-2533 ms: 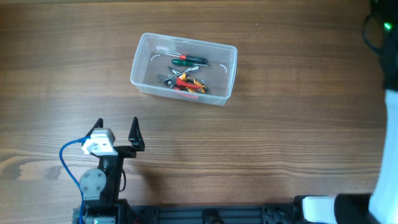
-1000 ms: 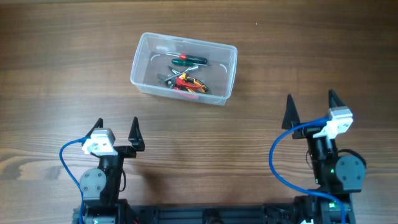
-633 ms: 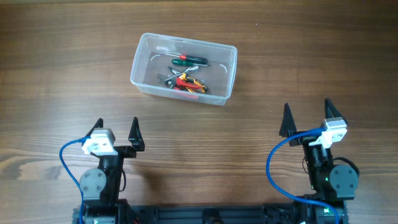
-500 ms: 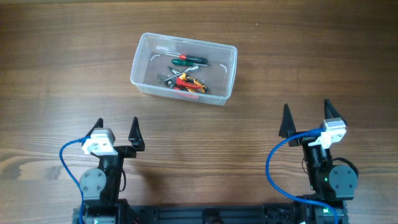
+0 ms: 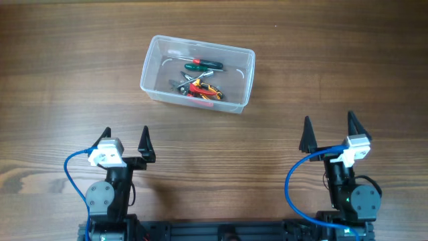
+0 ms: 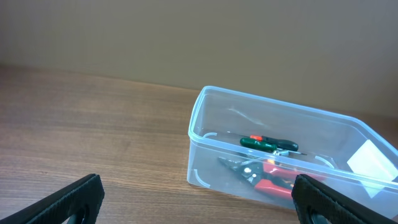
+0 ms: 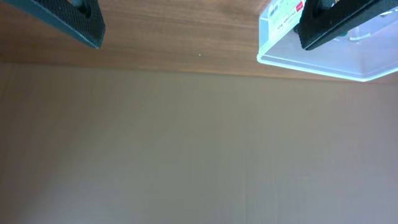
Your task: Pack container
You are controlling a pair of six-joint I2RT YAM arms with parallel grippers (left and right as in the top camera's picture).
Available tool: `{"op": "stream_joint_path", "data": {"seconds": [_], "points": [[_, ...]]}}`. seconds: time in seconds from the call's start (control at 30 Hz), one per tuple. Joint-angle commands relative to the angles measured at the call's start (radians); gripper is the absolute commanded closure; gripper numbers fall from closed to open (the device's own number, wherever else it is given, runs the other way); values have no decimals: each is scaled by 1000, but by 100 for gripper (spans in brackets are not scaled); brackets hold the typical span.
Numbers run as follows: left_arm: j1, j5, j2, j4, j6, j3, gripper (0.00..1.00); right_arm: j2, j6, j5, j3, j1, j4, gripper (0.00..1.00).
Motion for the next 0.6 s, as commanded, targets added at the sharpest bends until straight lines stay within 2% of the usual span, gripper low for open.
{"op": "stream_joint_path", "data": {"seconds": [0.0,0.37,0.57], "points": [[-2,16,-8,3,24,-9,0,-47,14,-20,-24,1,-16,0],[-2,16,-8,3,24,-9,0,-97,10,-27,-24,1,-100,0],[-2,16,-8,3,24,-9,0,-97,-68,-72,-24,1,-143,0]]}}
